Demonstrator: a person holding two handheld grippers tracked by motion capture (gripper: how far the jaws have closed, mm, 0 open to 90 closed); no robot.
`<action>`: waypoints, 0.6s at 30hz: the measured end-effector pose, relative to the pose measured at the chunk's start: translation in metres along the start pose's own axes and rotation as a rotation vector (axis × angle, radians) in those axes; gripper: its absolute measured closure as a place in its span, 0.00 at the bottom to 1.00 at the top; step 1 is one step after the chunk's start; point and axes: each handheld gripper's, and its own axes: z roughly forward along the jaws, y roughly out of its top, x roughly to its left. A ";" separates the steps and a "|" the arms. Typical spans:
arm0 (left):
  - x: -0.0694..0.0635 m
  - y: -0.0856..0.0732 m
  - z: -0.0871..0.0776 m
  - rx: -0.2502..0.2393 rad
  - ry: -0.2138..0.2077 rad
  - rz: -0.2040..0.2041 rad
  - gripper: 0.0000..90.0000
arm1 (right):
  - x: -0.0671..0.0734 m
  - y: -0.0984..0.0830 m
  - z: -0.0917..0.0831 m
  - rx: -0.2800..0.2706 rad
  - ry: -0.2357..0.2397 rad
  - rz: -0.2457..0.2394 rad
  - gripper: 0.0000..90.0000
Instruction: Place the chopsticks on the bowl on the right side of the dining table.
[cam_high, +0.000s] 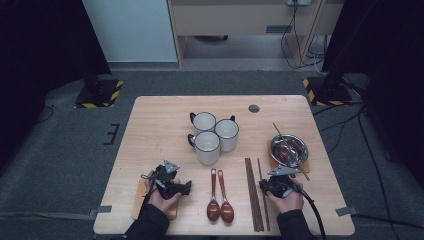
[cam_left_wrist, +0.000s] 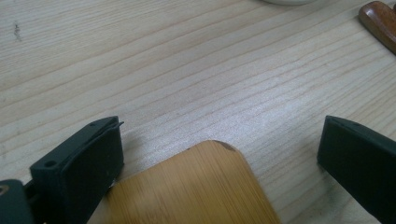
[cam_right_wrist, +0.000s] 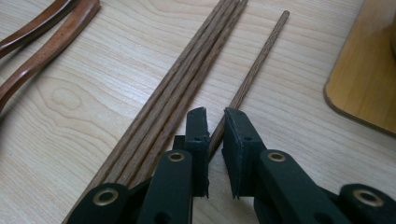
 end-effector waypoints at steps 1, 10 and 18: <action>0.000 0.000 0.000 0.000 0.000 0.000 0.00 | -0.001 0.000 0.000 -0.003 -0.006 -0.002 0.90; 0.000 0.000 0.000 0.000 0.000 0.000 0.00 | -0.004 -0.001 -0.003 0.002 -0.038 0.001 0.92; 0.000 0.000 0.000 0.000 0.000 0.000 0.00 | -0.009 -0.002 -0.005 0.006 -0.054 0.015 0.93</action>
